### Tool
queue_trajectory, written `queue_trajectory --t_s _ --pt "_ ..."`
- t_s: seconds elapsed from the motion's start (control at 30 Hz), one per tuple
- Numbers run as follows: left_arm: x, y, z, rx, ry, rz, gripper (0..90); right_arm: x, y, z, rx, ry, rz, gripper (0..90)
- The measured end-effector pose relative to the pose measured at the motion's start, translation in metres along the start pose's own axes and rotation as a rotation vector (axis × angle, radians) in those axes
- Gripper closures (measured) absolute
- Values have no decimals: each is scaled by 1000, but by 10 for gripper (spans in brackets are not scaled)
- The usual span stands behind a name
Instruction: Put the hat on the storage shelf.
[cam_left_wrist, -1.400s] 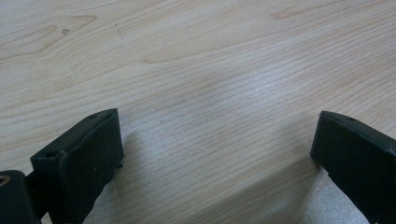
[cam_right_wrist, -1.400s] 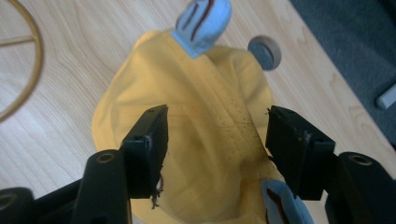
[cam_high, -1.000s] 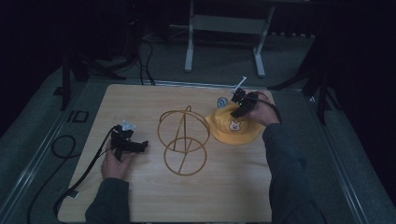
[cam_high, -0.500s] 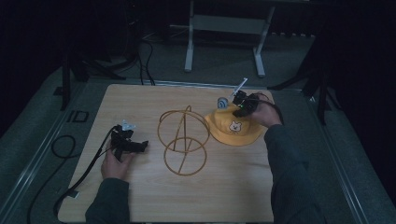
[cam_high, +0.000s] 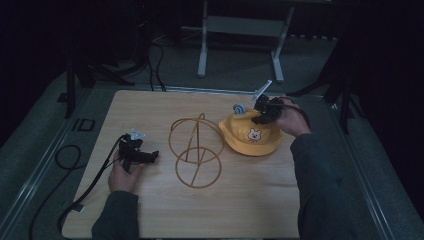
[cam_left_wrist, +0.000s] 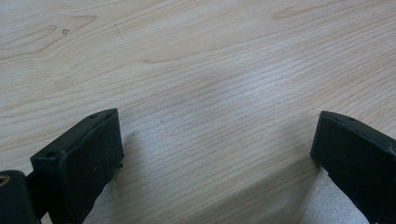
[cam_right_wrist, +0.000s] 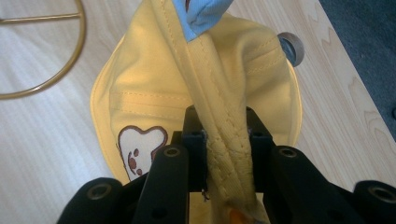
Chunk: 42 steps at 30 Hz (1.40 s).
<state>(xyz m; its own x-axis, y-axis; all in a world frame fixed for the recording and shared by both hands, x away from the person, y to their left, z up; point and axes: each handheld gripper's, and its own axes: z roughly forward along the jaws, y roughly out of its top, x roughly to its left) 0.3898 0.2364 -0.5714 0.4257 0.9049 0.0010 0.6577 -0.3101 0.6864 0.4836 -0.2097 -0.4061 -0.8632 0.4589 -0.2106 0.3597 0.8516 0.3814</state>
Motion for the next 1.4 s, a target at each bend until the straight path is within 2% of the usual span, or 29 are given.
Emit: queue_trajectory --t_s 0.23,0.5,0.73,1.13,1.4 --pt "0 0 0 -2 1 0 21 9 0 -14 -6 24 -54 763" --pt "0 0 0 -2 0 -1 21 17 1 -25 -14 39 -88 762" --pt "0 0 0 -2 0 -1 21 24 1 -47 -23 37 -135 762" --pt "0 0 0 -1 -1 -1 21 35 1 -68 -69 50 -175 762" --pt "0 0 0 -2 -1 -1 21 38 2 -83 -106 76 -191 762"
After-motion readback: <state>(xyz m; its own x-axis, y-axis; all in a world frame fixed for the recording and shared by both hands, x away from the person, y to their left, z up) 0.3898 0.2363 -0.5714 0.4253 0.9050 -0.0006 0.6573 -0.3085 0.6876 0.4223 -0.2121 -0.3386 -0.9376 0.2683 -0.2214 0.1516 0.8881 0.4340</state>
